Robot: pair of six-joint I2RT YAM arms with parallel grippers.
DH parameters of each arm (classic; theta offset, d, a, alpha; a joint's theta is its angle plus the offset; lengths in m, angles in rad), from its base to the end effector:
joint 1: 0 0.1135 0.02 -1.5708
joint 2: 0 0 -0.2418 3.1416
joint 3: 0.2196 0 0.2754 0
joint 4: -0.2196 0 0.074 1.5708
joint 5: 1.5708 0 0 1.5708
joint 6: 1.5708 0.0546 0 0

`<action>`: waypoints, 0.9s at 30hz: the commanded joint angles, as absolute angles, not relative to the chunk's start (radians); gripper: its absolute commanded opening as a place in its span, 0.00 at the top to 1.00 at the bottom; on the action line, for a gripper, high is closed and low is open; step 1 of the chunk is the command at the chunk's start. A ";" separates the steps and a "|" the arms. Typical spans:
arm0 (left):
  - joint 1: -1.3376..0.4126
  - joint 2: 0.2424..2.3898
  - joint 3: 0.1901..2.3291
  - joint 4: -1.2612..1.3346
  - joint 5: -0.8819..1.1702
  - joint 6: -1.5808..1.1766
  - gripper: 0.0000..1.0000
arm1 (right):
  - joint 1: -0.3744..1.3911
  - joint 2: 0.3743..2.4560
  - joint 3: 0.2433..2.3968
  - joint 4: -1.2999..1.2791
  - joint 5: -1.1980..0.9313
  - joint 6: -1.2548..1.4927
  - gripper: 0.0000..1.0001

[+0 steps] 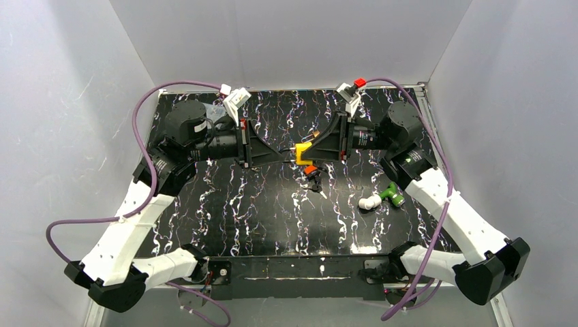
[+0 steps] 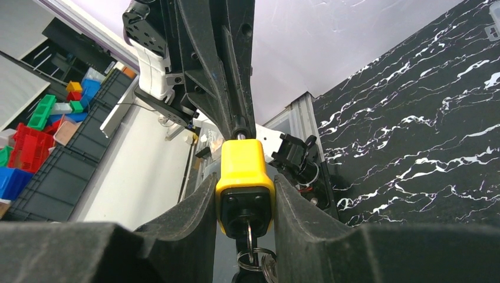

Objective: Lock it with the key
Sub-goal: Lock the lock.

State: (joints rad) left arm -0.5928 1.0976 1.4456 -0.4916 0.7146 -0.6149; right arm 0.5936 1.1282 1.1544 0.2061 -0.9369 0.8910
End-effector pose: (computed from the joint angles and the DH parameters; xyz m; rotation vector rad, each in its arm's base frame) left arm 0.1924 -0.1727 0.4603 0.5714 1.8369 -1.4625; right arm 0.2133 0.1970 0.4235 -0.7027 1.5719 1.7803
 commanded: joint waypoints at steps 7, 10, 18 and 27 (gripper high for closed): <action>-0.666 1.141 1.443 -0.473 0.712 -0.544 1.00 | 0.676 1.172 1.226 0.302 -0.924 0.957 0.99; -0.666 1.139 1.448 -0.490 0.702 -0.528 1.00 | 0.679 1.170 1.230 0.299 -0.932 0.965 0.99; -0.668 1.145 1.471 -0.466 0.708 -0.563 1.00 | 0.716 1.164 1.250 0.172 -0.865 0.861 0.99; -0.668 1.116 1.437 -0.335 0.652 -0.733 1.00 | 0.739 1.138 1.209 0.229 -0.737 0.875 0.99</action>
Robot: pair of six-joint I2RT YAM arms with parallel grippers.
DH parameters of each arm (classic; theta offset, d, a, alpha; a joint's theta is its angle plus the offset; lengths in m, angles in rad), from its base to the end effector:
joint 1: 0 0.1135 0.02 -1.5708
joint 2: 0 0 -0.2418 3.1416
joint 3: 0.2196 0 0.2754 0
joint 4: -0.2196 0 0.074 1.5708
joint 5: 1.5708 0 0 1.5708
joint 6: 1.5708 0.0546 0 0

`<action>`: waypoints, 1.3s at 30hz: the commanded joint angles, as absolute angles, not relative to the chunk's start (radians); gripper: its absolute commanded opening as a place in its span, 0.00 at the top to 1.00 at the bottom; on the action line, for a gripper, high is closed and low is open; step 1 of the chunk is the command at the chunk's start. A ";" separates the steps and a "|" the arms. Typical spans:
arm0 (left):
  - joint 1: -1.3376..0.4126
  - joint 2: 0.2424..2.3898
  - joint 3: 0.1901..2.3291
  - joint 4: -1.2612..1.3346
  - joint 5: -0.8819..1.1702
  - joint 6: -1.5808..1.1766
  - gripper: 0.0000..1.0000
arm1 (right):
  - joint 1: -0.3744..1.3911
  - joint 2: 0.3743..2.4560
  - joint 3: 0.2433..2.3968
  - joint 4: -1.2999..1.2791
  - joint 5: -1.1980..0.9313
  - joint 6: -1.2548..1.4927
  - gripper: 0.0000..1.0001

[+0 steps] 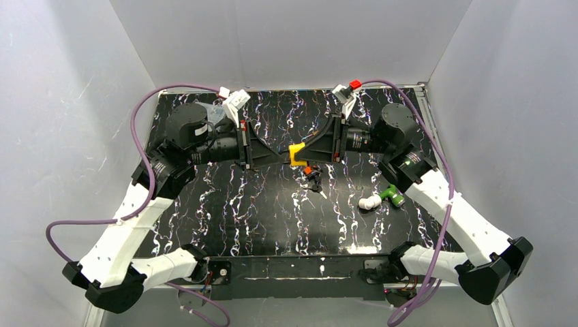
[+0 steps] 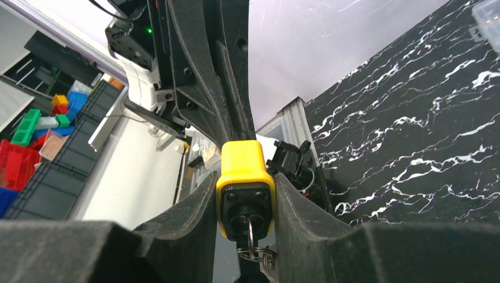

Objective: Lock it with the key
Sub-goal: Lock the lock.

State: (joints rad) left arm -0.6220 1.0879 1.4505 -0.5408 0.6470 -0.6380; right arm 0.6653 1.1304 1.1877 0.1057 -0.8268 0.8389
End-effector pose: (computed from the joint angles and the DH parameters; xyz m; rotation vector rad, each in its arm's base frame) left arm 0.1868 -0.1744 0.4582 0.5136 1.8905 -1.4401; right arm 0.2044 0.2114 0.4255 -0.6629 1.6120 1.7421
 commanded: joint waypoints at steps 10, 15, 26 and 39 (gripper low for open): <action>-0.672 1.126 1.433 -0.319 0.671 -0.744 1.00 | 0.762 1.149 1.220 0.200 -0.725 0.848 0.99; -0.682 1.137 1.444 -0.320 0.686 -0.739 1.00 | 0.773 1.156 1.226 0.171 -0.720 0.823 0.99; -0.707 1.162 1.489 -0.319 0.698 -0.727 1.00 | 0.814 1.181 1.251 0.086 -0.680 0.747 0.99; -0.717 1.210 1.586 -0.320 0.693 -0.715 1.00 | 0.871 1.212 1.242 0.008 -0.625 0.680 0.99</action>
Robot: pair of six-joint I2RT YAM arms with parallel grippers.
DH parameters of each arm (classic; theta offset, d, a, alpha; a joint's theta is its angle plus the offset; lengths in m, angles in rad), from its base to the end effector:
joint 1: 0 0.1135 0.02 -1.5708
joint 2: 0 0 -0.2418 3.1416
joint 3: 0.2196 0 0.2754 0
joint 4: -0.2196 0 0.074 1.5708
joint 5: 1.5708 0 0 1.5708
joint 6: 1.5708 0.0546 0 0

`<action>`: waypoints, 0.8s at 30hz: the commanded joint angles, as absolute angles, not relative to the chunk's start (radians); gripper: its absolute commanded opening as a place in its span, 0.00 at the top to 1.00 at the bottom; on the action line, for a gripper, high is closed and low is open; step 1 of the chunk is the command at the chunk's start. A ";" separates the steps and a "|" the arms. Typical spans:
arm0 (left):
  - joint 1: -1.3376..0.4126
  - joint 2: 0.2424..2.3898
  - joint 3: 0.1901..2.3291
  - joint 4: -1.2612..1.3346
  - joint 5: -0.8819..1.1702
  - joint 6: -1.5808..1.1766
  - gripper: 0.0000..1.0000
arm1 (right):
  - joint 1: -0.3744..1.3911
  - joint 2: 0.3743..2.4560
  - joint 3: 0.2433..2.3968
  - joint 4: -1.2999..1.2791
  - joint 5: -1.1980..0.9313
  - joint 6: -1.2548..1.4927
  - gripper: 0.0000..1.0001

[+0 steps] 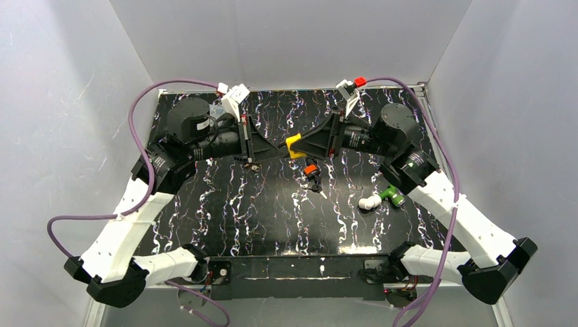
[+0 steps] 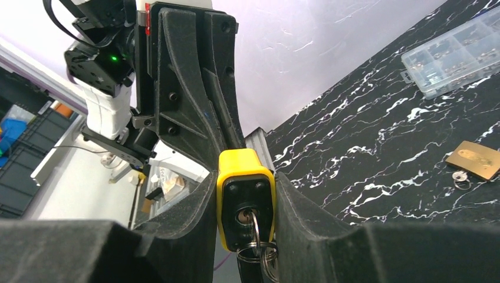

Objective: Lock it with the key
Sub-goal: Lock the lock.

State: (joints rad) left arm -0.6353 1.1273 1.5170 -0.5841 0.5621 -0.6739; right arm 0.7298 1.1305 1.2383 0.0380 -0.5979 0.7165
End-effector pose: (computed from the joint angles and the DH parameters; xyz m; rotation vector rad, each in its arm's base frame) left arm 0.1920 -0.1777 0.4663 0.4184 1.9273 -1.4001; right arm 0.1998 0.2200 0.4381 -0.5704 1.5659 1.5651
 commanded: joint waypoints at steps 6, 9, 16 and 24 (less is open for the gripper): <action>-0.721 1.229 1.609 -0.309 0.704 -0.722 1.00 | 0.881 1.211 1.227 0.003 -0.608 0.673 0.99; -0.720 1.225 1.610 -0.321 0.703 -0.715 1.00 | 0.881 1.209 1.221 0.005 -0.600 0.669 0.99; -0.721 1.187 1.577 -0.427 0.649 -0.653 0.98 | 0.819 1.167 1.151 0.148 -0.657 0.770 0.99; -0.719 1.173 1.565 -0.433 0.634 -0.659 0.88 | 0.720 1.154 1.013 0.472 -0.764 1.013 0.99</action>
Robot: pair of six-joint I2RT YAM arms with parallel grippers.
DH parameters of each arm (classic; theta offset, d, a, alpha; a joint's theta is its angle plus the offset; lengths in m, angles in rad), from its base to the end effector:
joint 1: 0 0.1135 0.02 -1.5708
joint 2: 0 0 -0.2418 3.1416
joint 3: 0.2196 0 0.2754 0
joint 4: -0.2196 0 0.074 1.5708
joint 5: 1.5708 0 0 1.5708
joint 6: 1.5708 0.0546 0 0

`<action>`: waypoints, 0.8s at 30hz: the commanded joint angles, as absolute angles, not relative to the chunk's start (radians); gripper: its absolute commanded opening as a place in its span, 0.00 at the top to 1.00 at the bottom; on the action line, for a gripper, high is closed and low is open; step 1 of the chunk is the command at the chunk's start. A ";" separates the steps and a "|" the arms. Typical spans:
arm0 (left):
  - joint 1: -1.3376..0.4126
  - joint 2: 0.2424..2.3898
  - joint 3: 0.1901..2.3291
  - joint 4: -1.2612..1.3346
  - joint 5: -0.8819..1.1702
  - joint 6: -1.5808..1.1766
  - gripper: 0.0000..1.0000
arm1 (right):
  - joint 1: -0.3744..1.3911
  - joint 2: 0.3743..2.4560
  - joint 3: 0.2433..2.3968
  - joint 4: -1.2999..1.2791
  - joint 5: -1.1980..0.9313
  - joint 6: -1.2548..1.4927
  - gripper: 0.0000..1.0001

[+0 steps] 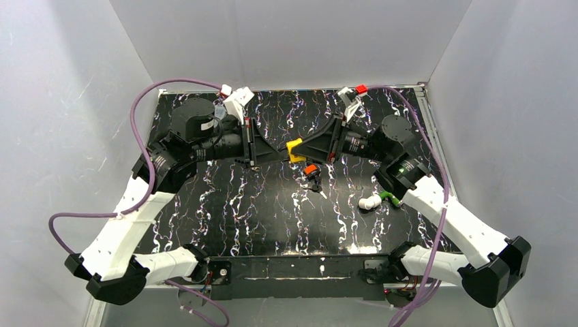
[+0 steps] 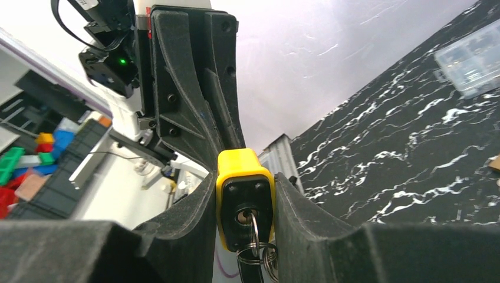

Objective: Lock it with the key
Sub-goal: Lock the lock.

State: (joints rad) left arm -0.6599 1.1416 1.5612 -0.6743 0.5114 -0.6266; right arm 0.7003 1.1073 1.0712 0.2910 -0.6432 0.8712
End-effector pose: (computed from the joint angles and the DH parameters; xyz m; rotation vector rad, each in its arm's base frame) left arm 0.1875 -0.1793 0.4670 0.4329 1.9726 -1.3318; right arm 0.2057 0.2162 0.4097 -0.5066 1.5206 1.6937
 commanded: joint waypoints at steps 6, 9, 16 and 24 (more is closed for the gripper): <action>-0.719 1.184 1.558 -0.416 0.641 -0.676 0.86 | 0.699 1.132 0.975 0.520 -0.758 1.051 0.99; -0.719 1.184 1.556 -0.411 0.635 -0.678 0.89 | 0.688 1.119 0.965 0.521 -0.755 1.053 0.99; -0.718 1.174 1.565 -0.456 0.592 -0.634 1.00 | 0.643 1.086 0.938 0.493 -0.777 1.033 0.58; -0.719 1.163 1.623 -0.578 0.593 -0.548 1.00 | 0.544 0.983 0.872 0.504 -0.850 1.003 0.25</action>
State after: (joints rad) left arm -0.7165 1.1839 1.5547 -0.5914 0.5664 -0.5972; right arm 0.5873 1.0434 0.8907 0.4840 -0.7847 1.0422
